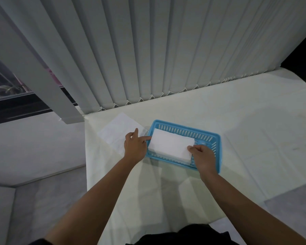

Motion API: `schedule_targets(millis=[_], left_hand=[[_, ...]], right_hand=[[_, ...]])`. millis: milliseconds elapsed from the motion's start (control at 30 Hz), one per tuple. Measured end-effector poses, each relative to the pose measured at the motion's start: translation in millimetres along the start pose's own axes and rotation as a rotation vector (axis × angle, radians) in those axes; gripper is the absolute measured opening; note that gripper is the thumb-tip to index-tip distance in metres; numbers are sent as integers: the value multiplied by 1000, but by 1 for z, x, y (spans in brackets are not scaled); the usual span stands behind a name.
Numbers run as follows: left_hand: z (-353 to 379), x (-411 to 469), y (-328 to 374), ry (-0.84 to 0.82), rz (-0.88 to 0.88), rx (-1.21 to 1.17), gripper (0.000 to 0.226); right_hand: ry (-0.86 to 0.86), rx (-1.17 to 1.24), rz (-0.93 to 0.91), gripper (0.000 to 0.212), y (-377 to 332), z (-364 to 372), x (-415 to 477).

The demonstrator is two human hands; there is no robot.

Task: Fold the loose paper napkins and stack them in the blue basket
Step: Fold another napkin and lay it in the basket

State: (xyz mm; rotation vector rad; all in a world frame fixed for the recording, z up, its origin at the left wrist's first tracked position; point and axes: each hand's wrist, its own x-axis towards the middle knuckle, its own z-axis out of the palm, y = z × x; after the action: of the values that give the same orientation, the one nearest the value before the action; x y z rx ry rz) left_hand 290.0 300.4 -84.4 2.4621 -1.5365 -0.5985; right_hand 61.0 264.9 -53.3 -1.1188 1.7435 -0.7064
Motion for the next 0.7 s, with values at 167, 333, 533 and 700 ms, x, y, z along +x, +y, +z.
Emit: schedule_targets(millis=[167, 333, 533, 700], left_hand=[[0, -7, 5, 159, 64, -90, 39], [0, -10, 24, 146, 274, 99, 51], [20, -9, 22, -6, 281, 318, 63], [24, -8, 18, -23, 231, 330, 73]], right_hand=[[99, -304, -343, 45, 8, 0, -1], [-114, -914, -641, 67, 19, 12, 12], [-229, -1078, -602, 84, 40, 17, 28], [-234, -1071, -599, 82, 44, 17, 28]])
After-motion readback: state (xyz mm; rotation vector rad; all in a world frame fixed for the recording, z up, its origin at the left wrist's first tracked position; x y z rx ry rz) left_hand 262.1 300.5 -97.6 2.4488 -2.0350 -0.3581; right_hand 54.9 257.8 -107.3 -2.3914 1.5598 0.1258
